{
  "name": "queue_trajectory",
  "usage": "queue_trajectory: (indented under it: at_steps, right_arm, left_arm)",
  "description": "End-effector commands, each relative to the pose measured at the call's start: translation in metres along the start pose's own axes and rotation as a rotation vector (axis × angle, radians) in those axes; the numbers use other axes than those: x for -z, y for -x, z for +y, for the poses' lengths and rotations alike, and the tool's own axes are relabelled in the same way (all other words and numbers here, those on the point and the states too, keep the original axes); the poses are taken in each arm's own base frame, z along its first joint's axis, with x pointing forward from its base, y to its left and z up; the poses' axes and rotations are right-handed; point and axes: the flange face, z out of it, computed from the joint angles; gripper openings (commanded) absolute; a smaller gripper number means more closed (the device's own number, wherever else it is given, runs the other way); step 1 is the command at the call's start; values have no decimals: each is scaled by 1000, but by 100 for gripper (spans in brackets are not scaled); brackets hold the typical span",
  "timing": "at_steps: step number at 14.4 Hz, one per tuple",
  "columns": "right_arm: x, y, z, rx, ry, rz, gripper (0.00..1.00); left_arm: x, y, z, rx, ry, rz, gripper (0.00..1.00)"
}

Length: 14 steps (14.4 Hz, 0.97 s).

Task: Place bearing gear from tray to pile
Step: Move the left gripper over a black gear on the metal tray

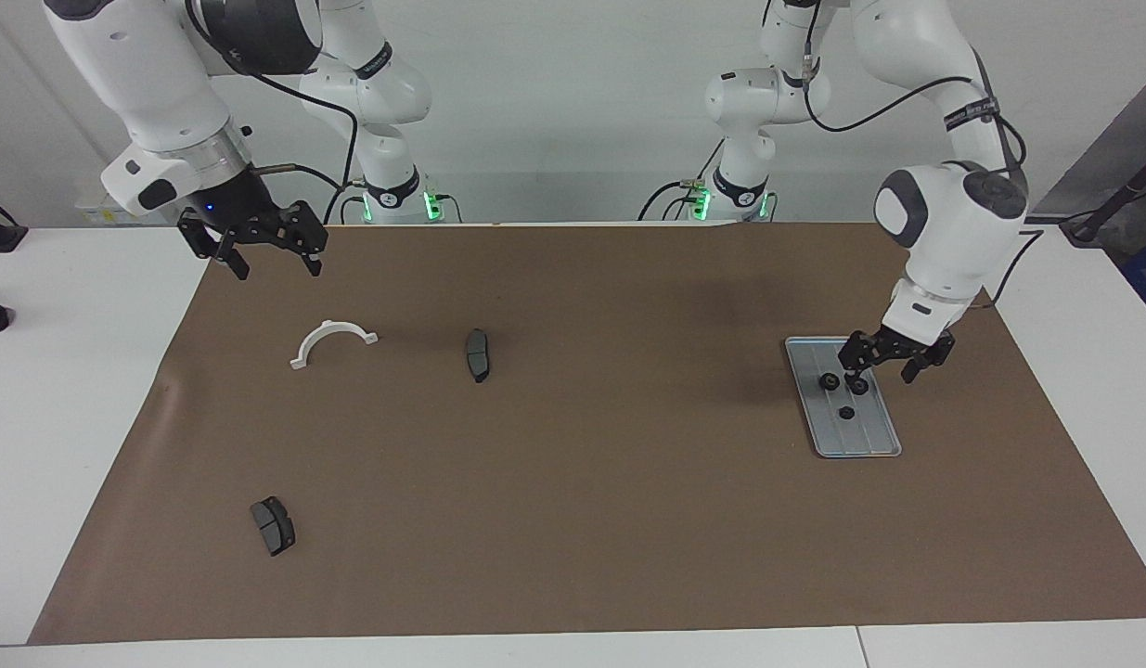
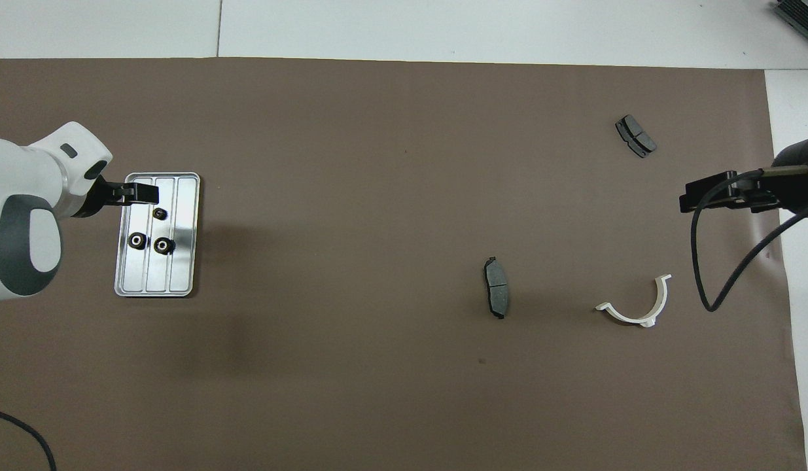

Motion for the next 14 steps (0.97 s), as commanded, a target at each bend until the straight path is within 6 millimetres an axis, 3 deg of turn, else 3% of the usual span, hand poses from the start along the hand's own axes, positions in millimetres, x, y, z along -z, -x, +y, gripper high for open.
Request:
queue_trajectory:
  at_steps: [1,4,6,7,13,14]
  right_arm:
    - [2,8,3,25,-11,-6,100]
    - [2,8,4,23,-11,-6,100]
    - [2,7,2,26,-11,-4,100]
    - [2,8,2,26,-11,-6,100]
    - [2,8,4,23,-11,-6,100]
    - [2,8,4,23,-11,-6,100]
  left_arm:
    - [-32,4,-5,9,-7,-11,100]
    - [-50,9,-4,11,-6,-33,100]
    - [-55,10,-4,10,-6,-31,67]
    - [-65,10,-4,10,-7,-30,57]
    - [-68,2,-5,1,-15,17,54]
    - [-71,4,-4,3,-13,11,49]
